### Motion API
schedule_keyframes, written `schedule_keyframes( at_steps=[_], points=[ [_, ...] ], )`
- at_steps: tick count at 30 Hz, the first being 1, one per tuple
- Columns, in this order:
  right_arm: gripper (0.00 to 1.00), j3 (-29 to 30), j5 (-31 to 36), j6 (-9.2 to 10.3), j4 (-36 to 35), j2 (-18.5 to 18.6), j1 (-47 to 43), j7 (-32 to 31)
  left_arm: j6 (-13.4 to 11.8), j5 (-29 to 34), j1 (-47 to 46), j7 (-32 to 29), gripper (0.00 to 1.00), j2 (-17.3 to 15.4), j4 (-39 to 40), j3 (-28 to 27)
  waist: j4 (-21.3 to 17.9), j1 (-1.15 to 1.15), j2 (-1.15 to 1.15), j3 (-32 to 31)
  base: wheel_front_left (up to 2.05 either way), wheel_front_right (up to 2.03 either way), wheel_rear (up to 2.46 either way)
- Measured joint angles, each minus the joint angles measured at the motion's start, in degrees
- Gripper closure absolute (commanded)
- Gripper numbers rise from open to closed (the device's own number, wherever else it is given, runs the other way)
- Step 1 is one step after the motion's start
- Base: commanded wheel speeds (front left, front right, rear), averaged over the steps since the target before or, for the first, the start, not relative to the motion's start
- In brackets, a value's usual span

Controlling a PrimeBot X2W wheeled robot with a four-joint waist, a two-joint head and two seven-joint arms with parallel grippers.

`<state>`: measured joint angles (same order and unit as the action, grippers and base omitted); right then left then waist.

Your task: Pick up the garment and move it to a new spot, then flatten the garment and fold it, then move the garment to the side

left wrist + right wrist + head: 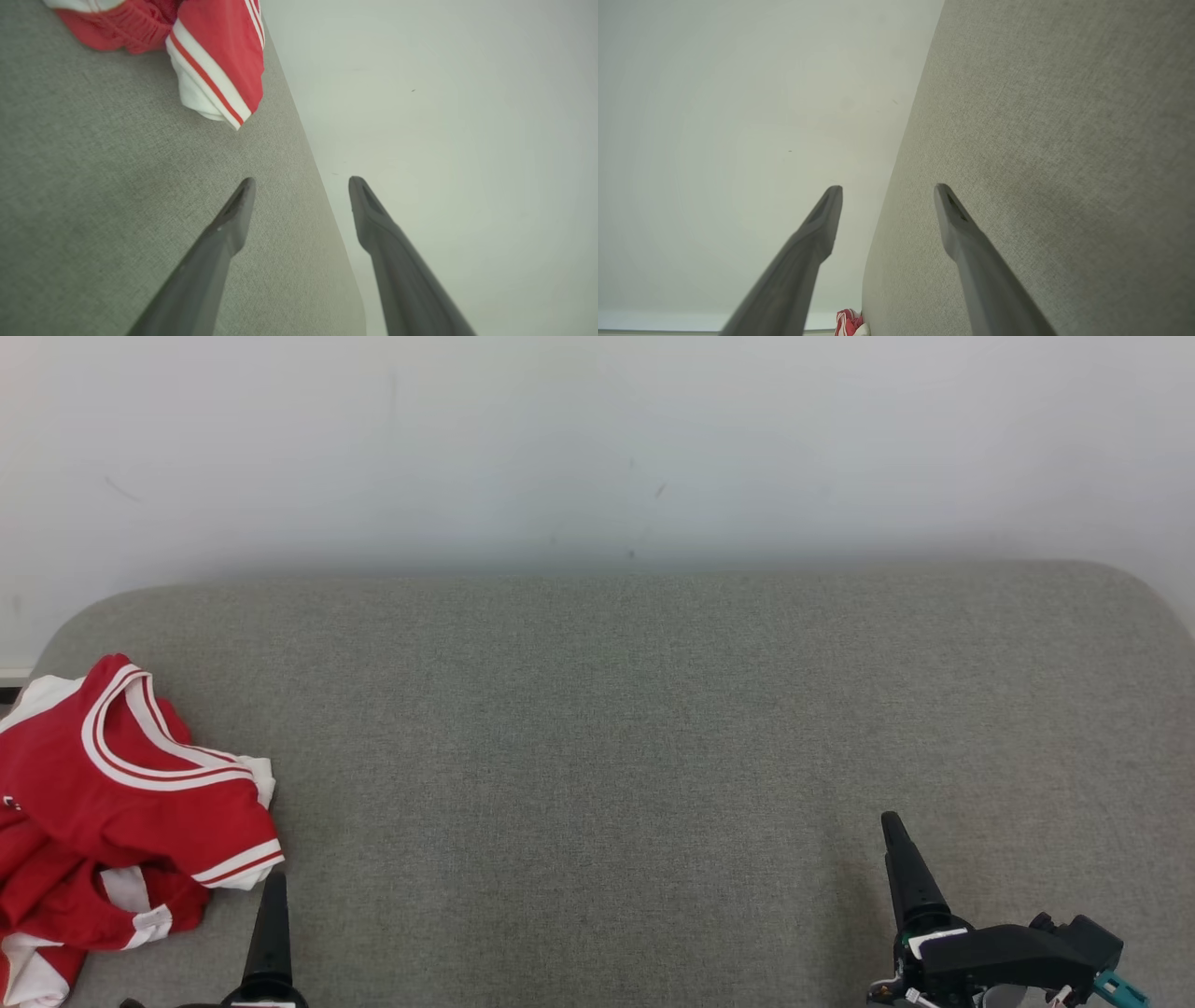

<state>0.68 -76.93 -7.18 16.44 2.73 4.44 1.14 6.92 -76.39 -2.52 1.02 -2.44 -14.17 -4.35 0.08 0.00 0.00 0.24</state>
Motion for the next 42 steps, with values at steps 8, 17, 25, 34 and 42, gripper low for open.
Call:
schedule_keyframes(
  at_steps=[8,17,25,34,42],
  points=[
    [0.0,-0.16,6.3,0.0,-0.41,0.01,0.0,1.65,-1.05,6.66,0.21,1.74,0.0,-0.03,0.73,0.83,0.16,0.0,0.0,0.09,0.0,0.0,0.0],
    [0.0,-0.1,15.25,-0.01,-0.3,0.02,0.24,3.45,-2.41,15.02,0.23,3.48,0.0,-0.07,1.82,2.08,0.24,0.0,0.0,0.38,0.0,0.0,0.0],
    [0.0,-0.01,21.95,-0.01,0.08,0.04,0.41,4.89,-3.48,23.58,0.27,4.98,0.0,-0.1,2.64,3.43,0.22,0.0,0.0,0.54,0.0,0.0,0.0],
    [0.0,-0.23,30.86,-0.02,0.42,0.04,0.35,6.5,-4.53,34.4,1.08,6.5,0.0,-0.14,2.9,5.22,0.34,0.0,0.0,0.19,0.0,0.0,0.0],
    [0.0,0.2,37.38,-0.03,1.26,0.05,0.29,7.61,-4.99,40.8,1.43,7.73,0.0,-0.16,2.99,6.22,0.39,0.0,0.0,-0.1,0.0,0.0,0.0]
  ],
)
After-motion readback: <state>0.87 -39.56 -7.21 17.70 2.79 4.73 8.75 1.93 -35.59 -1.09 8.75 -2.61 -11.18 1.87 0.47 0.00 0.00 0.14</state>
